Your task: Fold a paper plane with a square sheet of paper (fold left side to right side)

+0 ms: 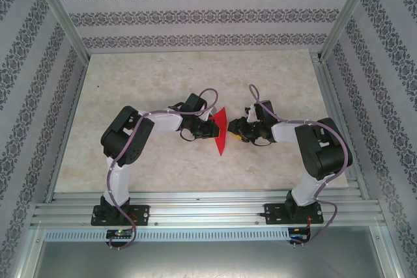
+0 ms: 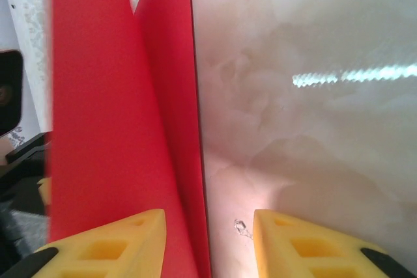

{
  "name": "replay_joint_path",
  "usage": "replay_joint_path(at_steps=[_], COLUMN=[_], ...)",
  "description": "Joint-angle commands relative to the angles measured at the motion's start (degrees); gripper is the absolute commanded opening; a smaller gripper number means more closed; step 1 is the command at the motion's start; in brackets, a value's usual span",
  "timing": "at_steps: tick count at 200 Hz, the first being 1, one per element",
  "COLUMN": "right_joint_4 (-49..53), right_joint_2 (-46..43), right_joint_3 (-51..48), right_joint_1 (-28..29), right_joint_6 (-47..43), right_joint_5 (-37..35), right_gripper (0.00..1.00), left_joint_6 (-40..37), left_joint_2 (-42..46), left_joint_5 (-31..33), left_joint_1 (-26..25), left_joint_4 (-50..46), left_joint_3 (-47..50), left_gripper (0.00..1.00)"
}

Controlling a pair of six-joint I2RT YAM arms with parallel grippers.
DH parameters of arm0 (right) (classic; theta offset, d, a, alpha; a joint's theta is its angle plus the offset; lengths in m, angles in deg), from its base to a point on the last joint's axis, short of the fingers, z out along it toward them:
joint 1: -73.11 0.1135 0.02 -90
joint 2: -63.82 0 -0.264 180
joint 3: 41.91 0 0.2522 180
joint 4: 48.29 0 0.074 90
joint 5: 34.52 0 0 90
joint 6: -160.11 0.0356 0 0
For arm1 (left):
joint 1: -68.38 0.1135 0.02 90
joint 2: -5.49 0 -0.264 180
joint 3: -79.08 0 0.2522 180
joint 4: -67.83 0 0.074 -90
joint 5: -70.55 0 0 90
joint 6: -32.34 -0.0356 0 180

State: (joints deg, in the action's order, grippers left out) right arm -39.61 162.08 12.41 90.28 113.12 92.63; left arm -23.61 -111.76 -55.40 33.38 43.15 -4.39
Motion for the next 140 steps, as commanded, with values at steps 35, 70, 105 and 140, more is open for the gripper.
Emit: replay_joint_path(at_steps=[35, 70, 105, 140], right_joint_4=[1.83, -0.05, -0.85, 0.02], right_joint_2=[-2.54, -2.07, -0.99, -1.48], right_joint_3=[-0.20, -0.64, -0.64, -2.03], right_joint_1=[1.35, 2.15, 3.05, 3.04], right_joint_6=[-0.16, 1.66, 3.48, 3.14], right_joint_5=[2.35, 3.66, 4.15, 3.01], right_gripper=[0.31, 0.26, 0.22, 0.24], left_joint_6=[-2.18, -1.70, -1.54, -1.26], left_joint_2=[-2.00, -2.37, -2.37, -2.37], left_joint_5=[3.16, 3.50, 3.95, 4.04], left_joint_1=[-0.74, -0.82, -0.80, -0.77], left_joint_4=[-2.28, -1.59, -1.48, -1.02], left_joint_3=[-1.52, -1.06, -0.78, -0.17], left_gripper=[0.12, 0.11, 0.10, 0.08])
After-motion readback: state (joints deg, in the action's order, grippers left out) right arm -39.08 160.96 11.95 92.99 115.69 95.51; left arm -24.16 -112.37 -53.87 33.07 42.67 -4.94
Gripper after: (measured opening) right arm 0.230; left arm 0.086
